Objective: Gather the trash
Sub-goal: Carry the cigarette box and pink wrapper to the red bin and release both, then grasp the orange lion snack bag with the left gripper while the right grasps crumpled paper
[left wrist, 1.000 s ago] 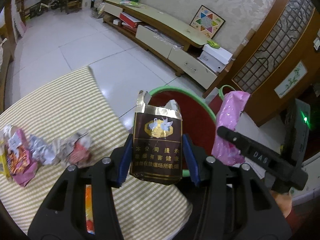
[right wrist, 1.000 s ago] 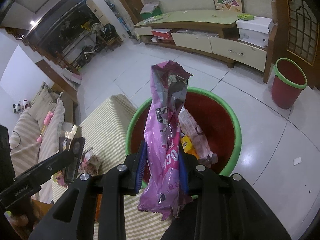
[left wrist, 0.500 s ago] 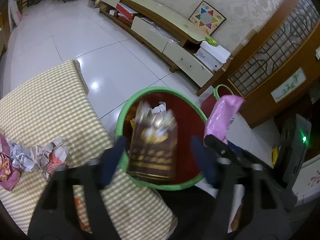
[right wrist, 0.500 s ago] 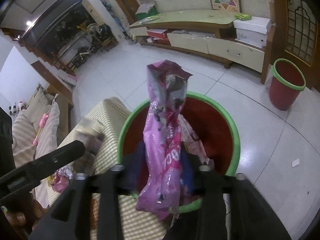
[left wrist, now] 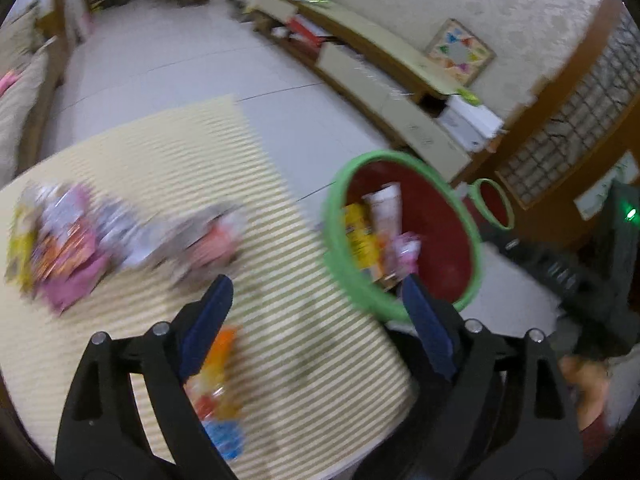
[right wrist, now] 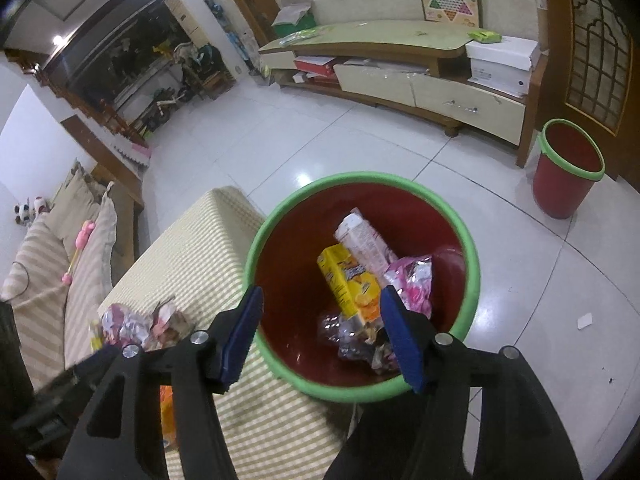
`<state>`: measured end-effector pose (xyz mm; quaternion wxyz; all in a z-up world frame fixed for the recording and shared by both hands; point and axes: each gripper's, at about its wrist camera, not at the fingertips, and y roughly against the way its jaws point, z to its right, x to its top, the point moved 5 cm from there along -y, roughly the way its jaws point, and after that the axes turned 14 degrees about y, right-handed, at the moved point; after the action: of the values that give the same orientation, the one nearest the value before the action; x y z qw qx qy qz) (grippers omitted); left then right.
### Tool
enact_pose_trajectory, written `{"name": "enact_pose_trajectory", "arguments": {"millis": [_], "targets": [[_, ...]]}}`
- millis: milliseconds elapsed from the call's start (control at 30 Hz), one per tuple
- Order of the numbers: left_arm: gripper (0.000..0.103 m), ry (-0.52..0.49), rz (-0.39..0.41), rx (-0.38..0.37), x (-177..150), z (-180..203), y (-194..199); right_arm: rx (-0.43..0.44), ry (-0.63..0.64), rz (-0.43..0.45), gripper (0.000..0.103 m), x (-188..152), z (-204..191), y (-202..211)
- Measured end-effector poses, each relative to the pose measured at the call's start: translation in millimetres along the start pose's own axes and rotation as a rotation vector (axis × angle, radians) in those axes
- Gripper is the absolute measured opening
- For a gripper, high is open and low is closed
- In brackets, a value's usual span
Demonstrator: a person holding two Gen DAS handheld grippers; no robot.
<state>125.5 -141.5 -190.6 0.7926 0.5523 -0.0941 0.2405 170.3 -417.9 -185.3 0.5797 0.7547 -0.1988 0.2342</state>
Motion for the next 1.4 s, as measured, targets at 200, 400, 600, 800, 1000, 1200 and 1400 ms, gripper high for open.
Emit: {"name": "enact_pose_trajectory", "arguments": {"millis": [200,400,600,800,1000,1200,1400], "targets": [[0.084,0.133,-0.066,0.136,-31.9,-83.9,3.5,0.032,0.03,-0.041,0.064,-15.7,-27.3,-5.9],[0.085,0.217,-0.13,0.112,-49.5,-101.4,-6.9,0.07,0.074,-0.085,0.065,-28.8,-59.0,-12.0],[0.076,0.225,-0.218,0.088,-50.4,-96.1,-35.4,0.098,0.105,-0.095,0.069,-32.4,-80.2,-8.3],[0.049,0.203,-0.223,0.079,-59.6,-105.8,-27.7,0.109,0.141,-0.11,0.069,-34.2,-97.2,-10.2],[0.049,0.151,-0.177,0.12,-59.1,-126.2,-2.4,0.142,0.208,-0.151,0.069,-35.8,-126.1,-33.5],[0.05,0.187,-0.157,0.152,-67.1,-159.3,16.7,0.186,0.254,-0.19,0.069,-23.2,-158.7,-72.3],[0.051,0.234,-0.151,0.183,-73.3,-180.5,20.3,0.192,0.239,-0.268,0.074,-9.5,-174.7,-121.5]]}}
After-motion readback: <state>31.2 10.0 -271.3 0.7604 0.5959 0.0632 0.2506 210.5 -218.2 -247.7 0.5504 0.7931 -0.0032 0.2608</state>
